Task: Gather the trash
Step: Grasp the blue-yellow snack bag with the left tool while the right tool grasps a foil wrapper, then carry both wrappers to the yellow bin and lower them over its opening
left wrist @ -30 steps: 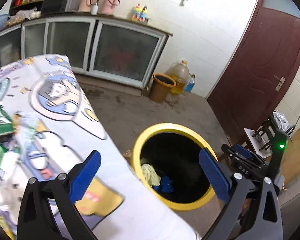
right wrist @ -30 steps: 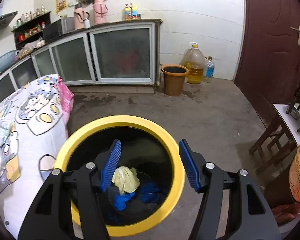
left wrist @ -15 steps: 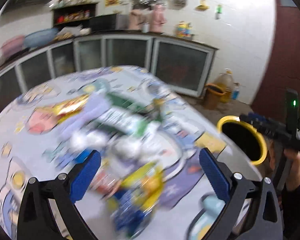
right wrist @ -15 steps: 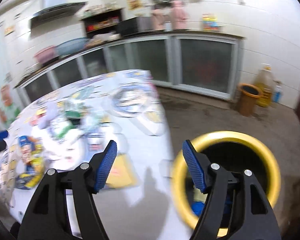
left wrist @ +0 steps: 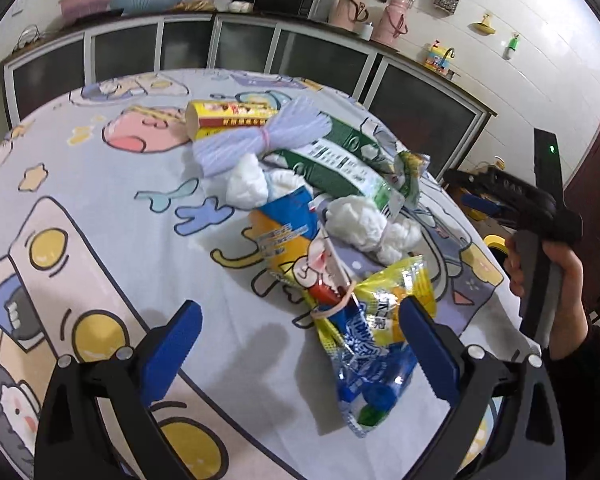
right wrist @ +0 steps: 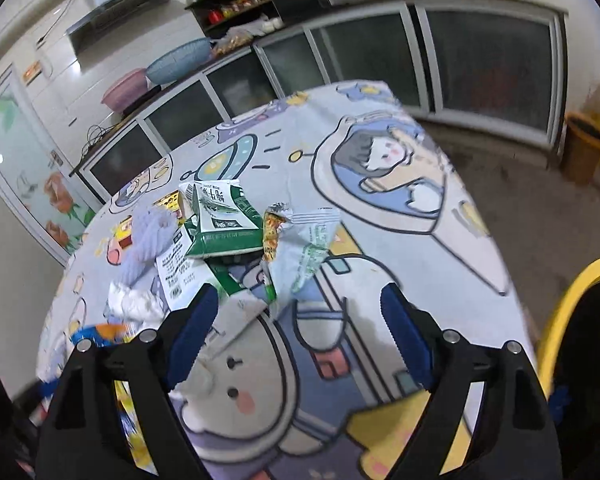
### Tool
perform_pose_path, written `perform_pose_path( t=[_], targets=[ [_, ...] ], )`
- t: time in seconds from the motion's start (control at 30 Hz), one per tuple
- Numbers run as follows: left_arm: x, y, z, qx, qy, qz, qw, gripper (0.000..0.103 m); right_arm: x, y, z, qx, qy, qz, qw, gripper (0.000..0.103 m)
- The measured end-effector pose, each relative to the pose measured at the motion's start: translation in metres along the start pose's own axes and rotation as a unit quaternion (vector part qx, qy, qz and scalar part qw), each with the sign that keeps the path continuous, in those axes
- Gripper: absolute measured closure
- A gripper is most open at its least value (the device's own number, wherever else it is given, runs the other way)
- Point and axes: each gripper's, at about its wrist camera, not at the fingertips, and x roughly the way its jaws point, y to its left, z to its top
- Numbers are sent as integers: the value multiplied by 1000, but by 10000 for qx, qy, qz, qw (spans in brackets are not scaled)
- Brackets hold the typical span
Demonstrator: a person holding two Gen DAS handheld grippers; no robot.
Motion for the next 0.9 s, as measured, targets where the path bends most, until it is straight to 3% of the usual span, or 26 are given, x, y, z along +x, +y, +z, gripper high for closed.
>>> perform_pose_path(
  t=[0.47,0.5,0.53,0.57,0.6,0.63,0.7,0.77,0.9],
  targets=[
    [59,3,19,-435,514,-320,9972,9,59,9,18,219,422,-14,9989,24],
    [61,2,19,-423,520,-289,9973,11,63,9,19,224,459,3,9987,29],
    [63,1,20,-422,531,-297,9973,21,66,11,19,212,515,6,9984,34],
    [65,0,21,-429,550,-303,9971,40,69,12,20,176,562,-29,9983,47],
    [67,0,22,-457,595,-295,9967,49,72,14,19,144,612,-65,9980,63],
    [68,2,22,-491,616,-326,9964,53,75,14,19,120,665,-81,9977,64],
    [64,6,22,-620,581,-410,9955,57,72,15,19,115,641,-26,9979,83],
    [57,8,19,-653,538,-447,9954,62,66,15,18,91,574,-57,9983,89],
    [29,13,15,-637,358,-495,9961,63,42,18,21,146,433,126,9989,91]
  ],
)
